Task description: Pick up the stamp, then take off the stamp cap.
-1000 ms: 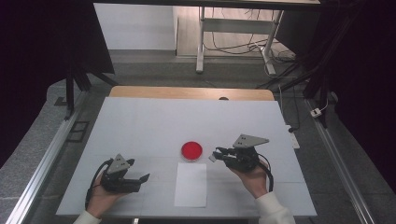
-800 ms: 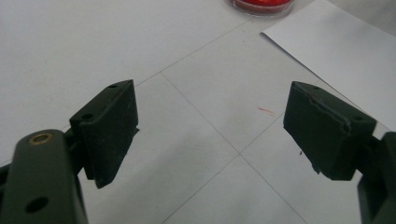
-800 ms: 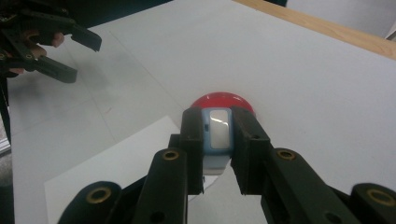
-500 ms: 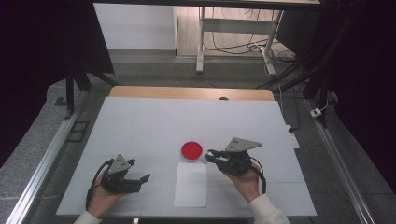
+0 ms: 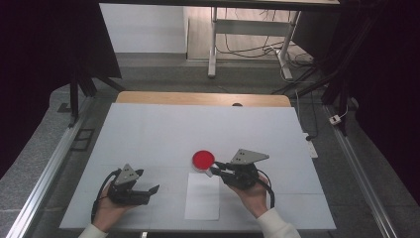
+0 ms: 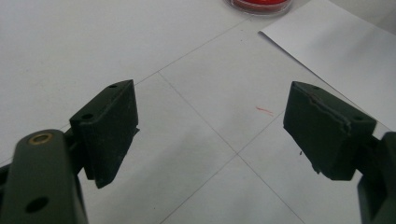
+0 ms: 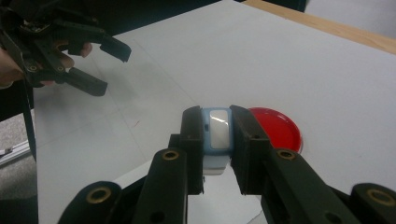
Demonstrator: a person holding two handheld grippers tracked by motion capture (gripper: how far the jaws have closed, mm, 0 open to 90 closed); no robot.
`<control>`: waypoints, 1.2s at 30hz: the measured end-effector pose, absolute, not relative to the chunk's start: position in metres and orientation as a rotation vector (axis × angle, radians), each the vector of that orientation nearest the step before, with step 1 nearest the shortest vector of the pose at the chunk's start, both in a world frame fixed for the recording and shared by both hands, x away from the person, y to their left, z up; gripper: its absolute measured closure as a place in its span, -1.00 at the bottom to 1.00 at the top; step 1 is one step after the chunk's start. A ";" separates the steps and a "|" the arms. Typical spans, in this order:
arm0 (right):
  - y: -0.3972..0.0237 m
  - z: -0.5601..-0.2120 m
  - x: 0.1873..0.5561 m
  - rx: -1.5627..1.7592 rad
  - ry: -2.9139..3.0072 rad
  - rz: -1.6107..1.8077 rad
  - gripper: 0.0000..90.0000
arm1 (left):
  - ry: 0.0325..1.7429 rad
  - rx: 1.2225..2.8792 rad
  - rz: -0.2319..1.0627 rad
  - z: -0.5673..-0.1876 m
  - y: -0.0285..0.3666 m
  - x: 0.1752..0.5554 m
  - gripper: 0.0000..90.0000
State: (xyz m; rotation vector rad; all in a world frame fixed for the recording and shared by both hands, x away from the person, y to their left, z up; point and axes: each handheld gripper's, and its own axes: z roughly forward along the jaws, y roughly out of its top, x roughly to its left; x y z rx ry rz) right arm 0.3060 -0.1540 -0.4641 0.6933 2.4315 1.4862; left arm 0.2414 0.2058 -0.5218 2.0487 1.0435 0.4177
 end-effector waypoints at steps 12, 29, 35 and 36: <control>-0.156 -0.463 0.306 0.705 2.404 1.501 0.66 | 1.042 2.045 0.425 -0.521 0.205 0.241 -0.59; -0.154 -0.464 0.305 0.719 2.386 1.505 0.66 | 0.999 2.032 0.424 -0.514 0.196 0.240 -0.59; -0.153 -0.462 0.304 0.720 2.376 1.515 0.66 | 0.979 2.028 0.423 -0.510 0.190 0.240 -0.58; -0.153 -0.462 0.304 0.719 2.377 1.514 0.66 | 0.975 2.028 0.422 -0.509 0.190 0.240 -0.59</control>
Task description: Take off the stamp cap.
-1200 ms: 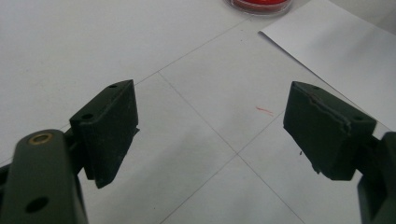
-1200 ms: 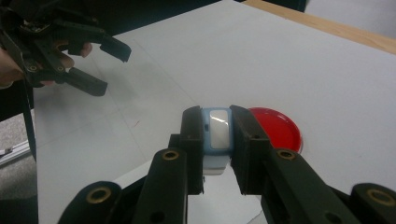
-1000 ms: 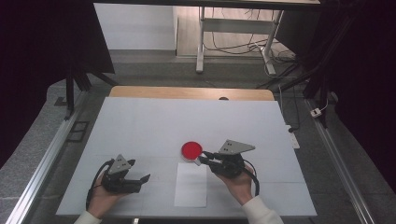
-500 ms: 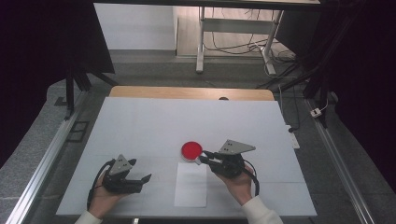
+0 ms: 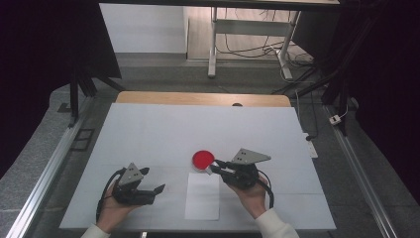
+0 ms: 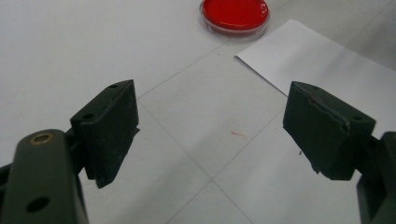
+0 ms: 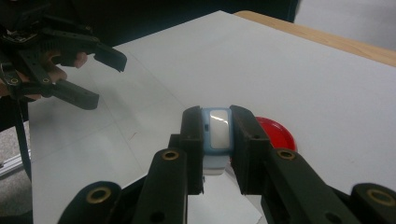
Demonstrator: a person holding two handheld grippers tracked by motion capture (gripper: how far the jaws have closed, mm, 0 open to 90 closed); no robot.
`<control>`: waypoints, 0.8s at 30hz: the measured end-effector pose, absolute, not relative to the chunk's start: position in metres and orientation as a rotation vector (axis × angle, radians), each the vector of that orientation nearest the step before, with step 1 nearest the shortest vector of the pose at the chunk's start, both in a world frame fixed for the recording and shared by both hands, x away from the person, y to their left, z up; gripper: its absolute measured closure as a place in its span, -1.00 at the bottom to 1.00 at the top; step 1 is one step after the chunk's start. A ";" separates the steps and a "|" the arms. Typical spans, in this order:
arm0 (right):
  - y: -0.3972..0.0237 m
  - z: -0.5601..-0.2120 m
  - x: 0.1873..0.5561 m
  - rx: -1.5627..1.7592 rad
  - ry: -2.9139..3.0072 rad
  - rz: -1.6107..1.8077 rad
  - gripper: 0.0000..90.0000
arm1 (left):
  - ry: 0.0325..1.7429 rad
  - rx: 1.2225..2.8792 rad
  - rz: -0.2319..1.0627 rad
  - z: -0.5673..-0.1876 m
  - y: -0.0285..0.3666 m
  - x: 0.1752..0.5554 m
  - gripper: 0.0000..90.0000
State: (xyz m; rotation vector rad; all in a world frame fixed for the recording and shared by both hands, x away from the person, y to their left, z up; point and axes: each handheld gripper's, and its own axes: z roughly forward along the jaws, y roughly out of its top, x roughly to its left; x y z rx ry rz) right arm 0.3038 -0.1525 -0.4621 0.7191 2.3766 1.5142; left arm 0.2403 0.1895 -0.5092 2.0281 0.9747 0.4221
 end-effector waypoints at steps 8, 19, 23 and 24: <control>-0.152 -0.462 0.304 0.716 2.376 1.512 0.66 | 0.955 2.036 0.412 -0.508 0.179 0.243 -0.59; -0.152 -0.463 0.303 0.715 2.379 1.514 0.66 | 0.928 2.034 0.383 -0.504 0.164 0.248 -0.58; -0.151 -0.463 0.303 0.714 2.378 1.515 0.66 | 0.919 2.039 0.383 -0.503 0.160 0.250 -0.58; -0.152 -0.463 0.303 0.714 2.377 1.514 0.66 | 0.916 2.040 0.383 -0.503 0.159 0.250 -0.58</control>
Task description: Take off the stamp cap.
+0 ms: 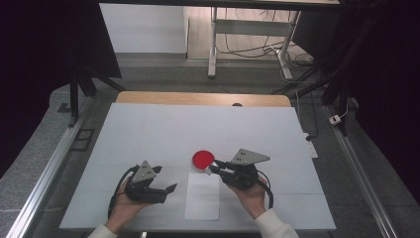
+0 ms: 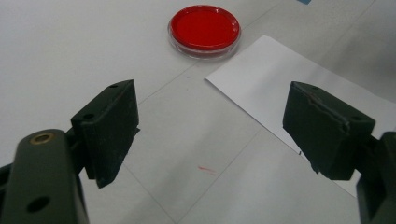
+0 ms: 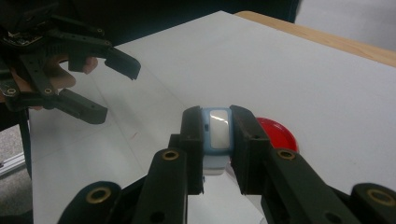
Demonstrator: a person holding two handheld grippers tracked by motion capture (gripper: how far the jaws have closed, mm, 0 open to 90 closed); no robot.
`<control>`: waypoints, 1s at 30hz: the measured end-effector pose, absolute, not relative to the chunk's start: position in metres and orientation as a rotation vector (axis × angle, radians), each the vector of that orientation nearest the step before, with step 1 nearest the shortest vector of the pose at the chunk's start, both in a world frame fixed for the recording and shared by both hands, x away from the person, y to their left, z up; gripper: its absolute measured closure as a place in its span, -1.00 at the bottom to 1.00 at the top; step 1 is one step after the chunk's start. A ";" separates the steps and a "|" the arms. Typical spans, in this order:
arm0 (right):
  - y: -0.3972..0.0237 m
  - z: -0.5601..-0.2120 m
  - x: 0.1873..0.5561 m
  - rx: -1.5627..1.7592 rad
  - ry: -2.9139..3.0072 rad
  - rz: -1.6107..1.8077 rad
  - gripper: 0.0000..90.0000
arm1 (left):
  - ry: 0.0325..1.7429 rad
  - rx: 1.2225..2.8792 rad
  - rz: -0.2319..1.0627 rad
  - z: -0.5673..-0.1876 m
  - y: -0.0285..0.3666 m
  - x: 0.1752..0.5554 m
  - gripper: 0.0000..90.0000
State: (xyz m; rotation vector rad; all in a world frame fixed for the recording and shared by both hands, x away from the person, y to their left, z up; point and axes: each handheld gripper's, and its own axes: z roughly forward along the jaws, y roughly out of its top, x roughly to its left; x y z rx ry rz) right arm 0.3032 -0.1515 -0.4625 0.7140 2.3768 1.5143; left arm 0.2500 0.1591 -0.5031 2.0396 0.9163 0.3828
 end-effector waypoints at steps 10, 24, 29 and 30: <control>-0.152 -0.462 0.303 0.716 2.371 1.522 0.66 | 0.896 2.047 0.382 -0.501 0.149 0.253 -0.58; -0.152 -0.463 0.304 0.718 2.375 1.522 0.66 | 0.876 2.064 0.376 -0.500 0.139 0.258 -0.58; -0.153 -0.463 0.304 0.721 2.373 1.522 0.66 | 0.878 2.068 0.377 -0.500 0.137 0.260 -0.58; -0.153 -0.463 0.304 0.720 2.372 1.523 0.66 | 0.879 2.067 0.376 -0.500 0.136 0.260 -0.58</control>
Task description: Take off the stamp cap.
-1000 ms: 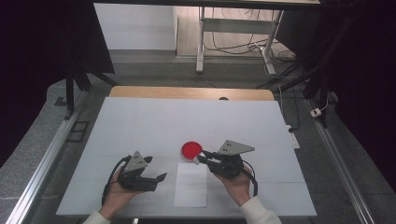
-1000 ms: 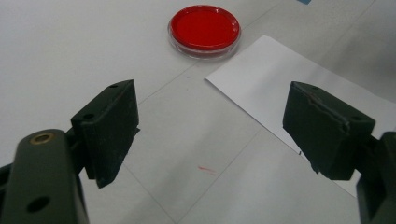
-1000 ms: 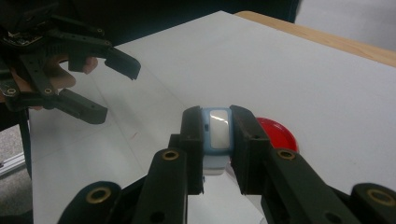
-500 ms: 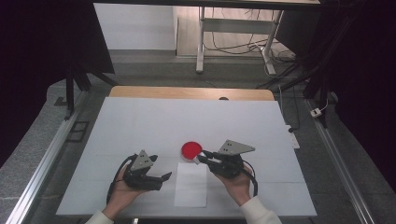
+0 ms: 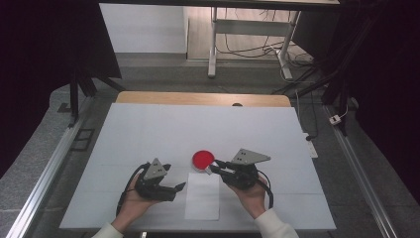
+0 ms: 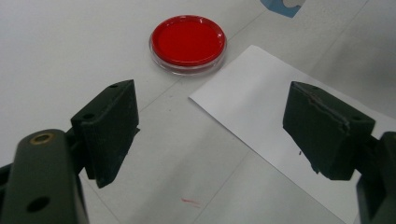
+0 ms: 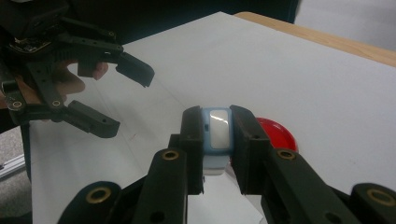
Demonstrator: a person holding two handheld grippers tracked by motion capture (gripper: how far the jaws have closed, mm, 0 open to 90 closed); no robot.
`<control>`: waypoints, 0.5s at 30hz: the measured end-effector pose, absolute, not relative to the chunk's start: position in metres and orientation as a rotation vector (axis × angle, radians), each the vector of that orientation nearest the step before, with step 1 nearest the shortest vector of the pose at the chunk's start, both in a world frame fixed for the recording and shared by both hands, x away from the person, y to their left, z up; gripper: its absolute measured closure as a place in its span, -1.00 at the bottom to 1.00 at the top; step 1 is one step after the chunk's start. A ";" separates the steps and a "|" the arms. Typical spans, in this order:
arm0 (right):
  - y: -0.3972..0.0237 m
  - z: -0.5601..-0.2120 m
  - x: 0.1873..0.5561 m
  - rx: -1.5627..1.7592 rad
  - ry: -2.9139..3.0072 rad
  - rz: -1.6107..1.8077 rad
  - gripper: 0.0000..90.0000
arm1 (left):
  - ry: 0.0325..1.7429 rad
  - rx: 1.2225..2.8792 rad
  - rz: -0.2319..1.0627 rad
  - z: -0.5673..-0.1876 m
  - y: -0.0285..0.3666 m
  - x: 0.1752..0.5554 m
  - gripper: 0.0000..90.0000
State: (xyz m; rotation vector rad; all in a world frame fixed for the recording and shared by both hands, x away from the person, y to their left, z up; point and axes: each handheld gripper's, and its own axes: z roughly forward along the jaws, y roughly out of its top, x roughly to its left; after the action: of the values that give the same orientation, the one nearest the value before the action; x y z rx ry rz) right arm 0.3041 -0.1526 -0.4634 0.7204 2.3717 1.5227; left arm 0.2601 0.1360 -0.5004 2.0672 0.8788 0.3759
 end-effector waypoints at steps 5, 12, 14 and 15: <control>-0.151 -0.464 0.304 0.721 2.366 1.522 0.66 | 0.875 2.072 0.373 -0.501 0.133 0.261 -0.58; -0.152 -0.465 0.304 0.726 2.361 1.518 0.66 | 0.864 2.076 0.361 -0.501 0.127 0.263 -0.58; -0.152 -0.465 0.304 0.726 2.359 1.517 0.66 | 0.858 2.082 0.360 -0.501 0.124 0.264 -0.58; -0.152 -0.465 0.304 0.727 2.358 1.518 0.66 | 0.857 2.082 0.358 -0.501 0.123 0.264 -0.58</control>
State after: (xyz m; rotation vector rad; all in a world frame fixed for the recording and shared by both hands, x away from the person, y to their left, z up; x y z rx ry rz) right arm 0.3044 -0.1519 -0.4647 0.7266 2.3580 1.5182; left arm 0.2644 0.1230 -0.5008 2.0818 0.8566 0.3576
